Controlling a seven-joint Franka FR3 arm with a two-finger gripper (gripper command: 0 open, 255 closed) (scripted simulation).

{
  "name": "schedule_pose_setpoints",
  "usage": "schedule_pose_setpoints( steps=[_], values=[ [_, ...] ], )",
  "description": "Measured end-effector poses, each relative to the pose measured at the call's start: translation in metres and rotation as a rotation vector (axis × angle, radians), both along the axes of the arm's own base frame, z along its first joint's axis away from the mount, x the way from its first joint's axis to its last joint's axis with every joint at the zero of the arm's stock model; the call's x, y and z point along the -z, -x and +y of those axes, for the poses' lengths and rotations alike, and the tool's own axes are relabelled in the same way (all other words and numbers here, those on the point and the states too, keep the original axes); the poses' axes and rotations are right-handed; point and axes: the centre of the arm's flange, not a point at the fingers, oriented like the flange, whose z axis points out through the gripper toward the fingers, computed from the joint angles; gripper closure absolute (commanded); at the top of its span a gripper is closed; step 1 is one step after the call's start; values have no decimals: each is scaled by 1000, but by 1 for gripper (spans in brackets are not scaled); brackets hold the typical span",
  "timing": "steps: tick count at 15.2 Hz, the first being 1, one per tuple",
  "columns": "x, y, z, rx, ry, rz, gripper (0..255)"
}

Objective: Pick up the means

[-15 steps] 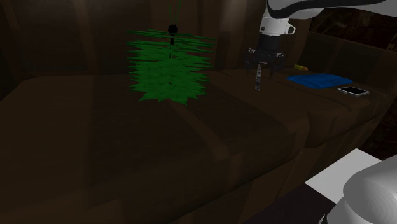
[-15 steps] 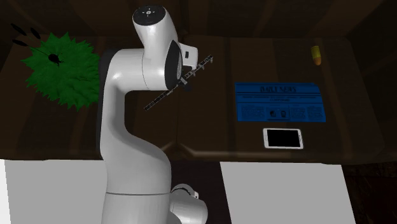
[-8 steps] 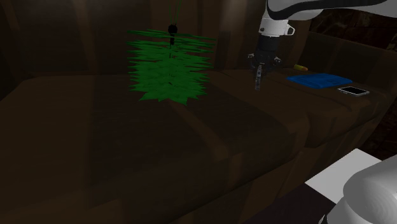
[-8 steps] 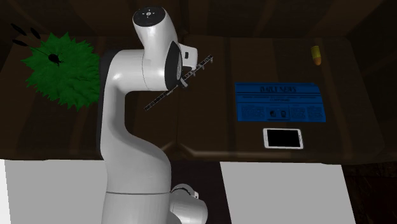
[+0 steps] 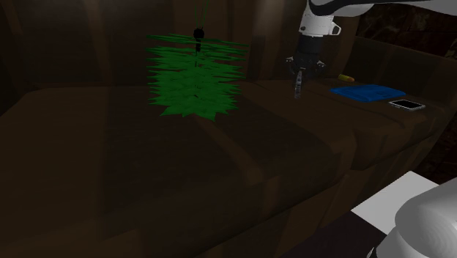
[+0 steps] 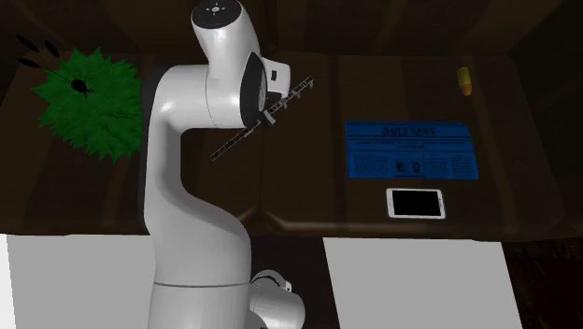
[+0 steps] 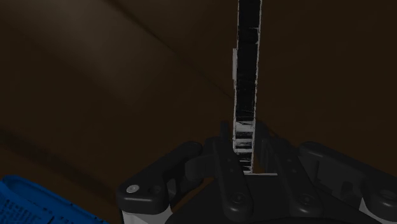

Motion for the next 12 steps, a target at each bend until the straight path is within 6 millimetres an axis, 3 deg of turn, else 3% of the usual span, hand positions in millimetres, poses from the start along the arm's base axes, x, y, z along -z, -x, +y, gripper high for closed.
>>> schedule_pose_setpoints(
  steps=[12],
  values=[
    [-60, 0, 0, 0, 0, 0, 255]
  ],
)
